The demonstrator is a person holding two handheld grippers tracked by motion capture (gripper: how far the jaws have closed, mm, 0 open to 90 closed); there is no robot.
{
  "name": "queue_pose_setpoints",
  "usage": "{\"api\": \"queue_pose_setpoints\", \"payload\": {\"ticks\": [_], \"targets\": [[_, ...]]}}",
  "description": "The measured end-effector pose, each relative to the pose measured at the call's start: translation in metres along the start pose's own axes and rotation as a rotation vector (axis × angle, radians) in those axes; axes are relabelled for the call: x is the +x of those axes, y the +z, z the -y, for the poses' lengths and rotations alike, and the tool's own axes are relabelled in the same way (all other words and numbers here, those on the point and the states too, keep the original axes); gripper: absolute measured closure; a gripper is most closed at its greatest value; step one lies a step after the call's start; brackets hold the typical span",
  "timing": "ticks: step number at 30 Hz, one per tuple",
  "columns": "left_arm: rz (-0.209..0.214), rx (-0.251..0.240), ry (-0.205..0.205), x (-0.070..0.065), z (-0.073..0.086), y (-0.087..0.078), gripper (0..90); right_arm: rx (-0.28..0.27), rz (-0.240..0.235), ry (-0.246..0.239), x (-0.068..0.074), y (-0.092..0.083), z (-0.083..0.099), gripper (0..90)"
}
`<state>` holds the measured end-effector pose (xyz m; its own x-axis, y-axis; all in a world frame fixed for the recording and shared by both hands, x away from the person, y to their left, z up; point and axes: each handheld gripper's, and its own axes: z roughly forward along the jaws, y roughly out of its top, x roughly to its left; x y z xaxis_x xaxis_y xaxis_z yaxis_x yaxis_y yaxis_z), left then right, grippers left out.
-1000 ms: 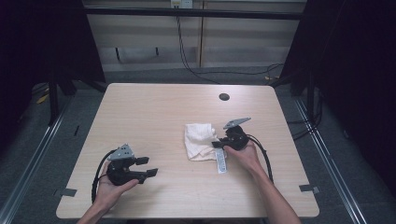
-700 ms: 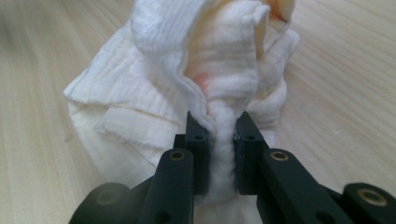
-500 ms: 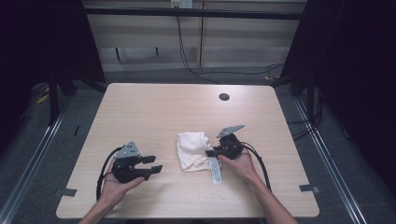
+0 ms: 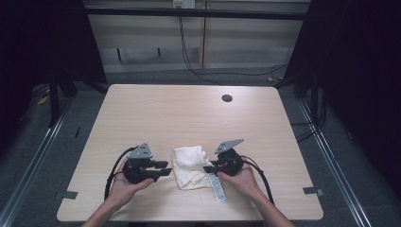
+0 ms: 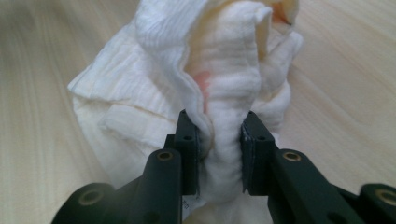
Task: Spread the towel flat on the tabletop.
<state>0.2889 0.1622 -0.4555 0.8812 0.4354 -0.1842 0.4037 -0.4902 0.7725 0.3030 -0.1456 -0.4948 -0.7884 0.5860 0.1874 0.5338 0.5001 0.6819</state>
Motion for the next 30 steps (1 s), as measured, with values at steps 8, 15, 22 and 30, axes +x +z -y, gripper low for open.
{"api": "queue_pose_setpoints", "payload": {"ticks": [8, 15, 22, 30], "targets": [[0.036, 0.048, -0.012, -0.003, 0.0, 0.027, 67.6, -0.044, -0.003, -0.01, 0.007, -0.019, 0.005, 50.1], [-0.001, 0.127, 0.002, -0.002, 0.017, 0.046, 60.2, -0.128, -0.007, 0.012, 0.003, -0.047, 0.019, 68.3], [-0.013, 0.131, 0.013, 0.002, 0.018, 0.043, 61.7, -0.136, -0.008, 0.001, 0.0, -0.039, 0.018, 67.1], [-0.046, 0.136, 0.04, 0.009, 0.019, 0.041, 59.5, -0.123, -0.023, -0.035, 0.004, -0.027, 0.014, 82.7]]}}
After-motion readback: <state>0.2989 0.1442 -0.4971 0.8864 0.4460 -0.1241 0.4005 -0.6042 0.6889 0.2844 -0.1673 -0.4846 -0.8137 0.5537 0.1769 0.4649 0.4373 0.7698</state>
